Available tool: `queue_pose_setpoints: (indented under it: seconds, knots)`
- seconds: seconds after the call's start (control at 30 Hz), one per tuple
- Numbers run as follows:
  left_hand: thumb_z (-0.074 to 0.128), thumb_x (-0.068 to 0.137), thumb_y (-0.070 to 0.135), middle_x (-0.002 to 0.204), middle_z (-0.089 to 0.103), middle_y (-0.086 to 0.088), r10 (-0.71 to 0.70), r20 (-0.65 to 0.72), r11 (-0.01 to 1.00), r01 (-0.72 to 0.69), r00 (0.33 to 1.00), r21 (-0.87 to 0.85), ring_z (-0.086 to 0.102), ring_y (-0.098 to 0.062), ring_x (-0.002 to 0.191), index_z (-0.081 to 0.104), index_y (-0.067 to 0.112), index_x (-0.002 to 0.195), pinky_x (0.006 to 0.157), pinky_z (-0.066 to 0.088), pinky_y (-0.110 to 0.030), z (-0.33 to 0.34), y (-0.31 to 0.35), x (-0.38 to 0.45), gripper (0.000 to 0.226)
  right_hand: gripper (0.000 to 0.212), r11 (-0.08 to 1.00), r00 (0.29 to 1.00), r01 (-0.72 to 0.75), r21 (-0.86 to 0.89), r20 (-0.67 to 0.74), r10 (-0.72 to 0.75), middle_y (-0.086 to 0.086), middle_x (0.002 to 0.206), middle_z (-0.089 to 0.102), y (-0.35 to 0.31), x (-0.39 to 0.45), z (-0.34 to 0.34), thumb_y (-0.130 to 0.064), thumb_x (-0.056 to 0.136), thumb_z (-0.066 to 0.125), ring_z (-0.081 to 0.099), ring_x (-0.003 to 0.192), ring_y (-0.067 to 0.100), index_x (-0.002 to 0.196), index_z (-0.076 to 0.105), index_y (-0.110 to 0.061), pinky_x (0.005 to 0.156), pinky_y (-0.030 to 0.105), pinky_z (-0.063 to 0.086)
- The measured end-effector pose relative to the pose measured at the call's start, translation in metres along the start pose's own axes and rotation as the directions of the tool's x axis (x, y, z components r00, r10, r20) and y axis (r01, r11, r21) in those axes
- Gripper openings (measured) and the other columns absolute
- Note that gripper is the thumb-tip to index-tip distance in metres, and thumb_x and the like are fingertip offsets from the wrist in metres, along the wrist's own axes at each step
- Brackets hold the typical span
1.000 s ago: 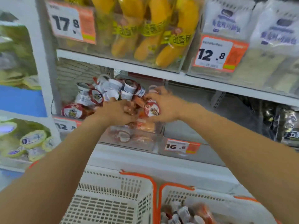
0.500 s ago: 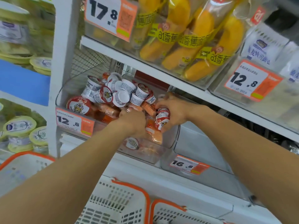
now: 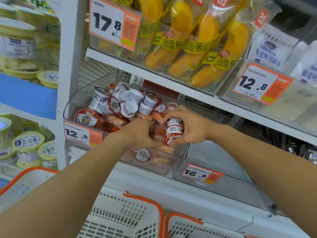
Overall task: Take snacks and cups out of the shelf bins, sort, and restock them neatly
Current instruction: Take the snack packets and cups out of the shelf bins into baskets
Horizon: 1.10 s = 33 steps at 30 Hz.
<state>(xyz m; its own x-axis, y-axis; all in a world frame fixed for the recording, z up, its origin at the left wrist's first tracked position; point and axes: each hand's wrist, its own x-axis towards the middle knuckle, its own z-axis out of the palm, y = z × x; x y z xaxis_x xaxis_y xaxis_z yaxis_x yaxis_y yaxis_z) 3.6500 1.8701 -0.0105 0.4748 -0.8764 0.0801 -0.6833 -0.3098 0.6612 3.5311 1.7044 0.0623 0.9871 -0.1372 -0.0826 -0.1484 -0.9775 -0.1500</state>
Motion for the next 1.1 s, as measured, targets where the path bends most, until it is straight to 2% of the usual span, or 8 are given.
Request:
queue_pose_setpoints:
  seconds: [0.2,0.33,0.47,0.7,0.77,0.9,1.0,1.1]
  knots:
    - [0.062,0.076,0.075,0.084,0.063,0.002,-0.176,0.101,0.973,0.158,0.979,0.166,0.060,-0.021,0.085,0.059,0.023,0.074,0.085,0.051,-0.037,0.003,0.006,0.017,0.052,0.078,0.978,0.938,0.050,0.204,-0.346,0.025,-0.006,0.127,0.038,-0.006,-0.048,0.014,-0.044,0.060,0.095,0.046,0.109,-0.003,0.126,0.053,-0.043,0.096,0.007,0.037]
    - [0.072,0.079,0.057,0.070,0.061,-0.001,-0.139,0.016,0.982,0.136,0.990,0.132,0.062,-0.024,0.079,0.064,0.015,0.059,0.080,0.052,-0.038,0.006,0.005,0.020,0.047,0.074,0.946,0.851,0.062,0.318,-0.512,0.117,-0.007,0.124,0.044,-0.014,-0.079,0.036,-0.046,0.057,0.095,0.049,0.109,-0.004,0.121,0.057,-0.043,0.088,0.003,0.038]
    - [0.077,0.083,0.035,0.082,0.073,-0.011,-0.132,-0.144,0.991,0.127,0.981,-0.043,0.068,-0.027,0.083,0.080,0.007,0.084,0.079,0.054,-0.037,0.003,0.007,0.010,0.028,0.070,0.891,0.798,0.034,0.453,-0.549,0.248,-0.010,0.120,0.048,-0.020,-0.103,0.046,-0.042,0.056,0.095,0.053,0.102,-0.007,0.115,0.056,-0.046,0.084,0.003,0.042]
    - [0.083,0.079,0.035,0.076,0.071,0.001,-0.108,-0.369,0.978,0.033,0.923,-0.204,0.065,-0.001,0.064,0.074,0.013,0.087,0.059,0.051,-0.018,-0.032,0.046,-0.029,0.025,0.079,0.436,0.765,0.161,0.886,-0.391,0.512,0.005,0.111,0.070,-0.014,-0.144,0.045,-0.049,0.035,0.100,0.069,0.085,0.006,0.106,0.071,-0.031,0.066,0.018,0.055]
    - [0.084,0.076,0.037,0.075,0.070,0.002,-0.082,-0.321,0.966,-0.004,0.944,-0.258,0.062,0.005,0.058,0.073,0.015,0.085,0.052,0.044,-0.008,-0.037,0.067,-0.046,0.026,0.088,0.344,0.787,0.169,0.924,-0.336,0.516,0.002,0.107,0.072,-0.007,-0.165,0.046,-0.057,0.026,0.098,0.069,0.091,0.014,0.106,0.074,-0.030,0.072,0.023,0.056]
    - [0.080,0.074,0.043,0.084,0.074,0.001,0.048,-0.026,0.935,-0.054,0.998,-0.349,0.066,-0.008,0.074,0.073,0.017,0.089,0.067,0.048,-0.020,-0.014,0.107,-0.079,0.031,0.087,0.281,0.848,0.114,0.953,-0.241,0.472,0.003,0.110,0.073,0.001,-0.223,0.059,-0.050,0.028,0.100,0.070,0.098,0.017,0.108,0.075,-0.026,0.079,0.026,0.058]
    - [0.080,0.080,0.027,0.084,0.074,0.001,0.073,0.168,0.918,0.000,0.983,-0.397,0.067,-0.007,0.076,0.072,0.011,0.089,0.066,0.048,-0.012,0.048,0.125,-0.092,0.020,0.073,0.343,0.863,-0.068,0.937,-0.117,0.491,-0.004,0.110,0.072,0.004,-0.273,0.088,-0.039,0.044,0.097,0.071,0.098,0.012,0.112,0.072,-0.027,0.079,0.024,0.056]
    - [0.082,0.074,0.038,0.085,0.073,-0.011,0.022,0.370,0.927,0.119,0.929,-0.355,0.063,-0.014,0.079,0.068,0.006,0.086,0.077,0.048,-0.028,0.138,0.122,-0.104,0.038,0.062,0.361,0.853,-0.279,0.890,0.056,0.519,-0.015,0.108,0.072,0.012,-0.325,0.136,-0.031,0.054,0.096,0.069,0.101,0.007,0.111,0.071,-0.029,0.082,0.021,0.054]
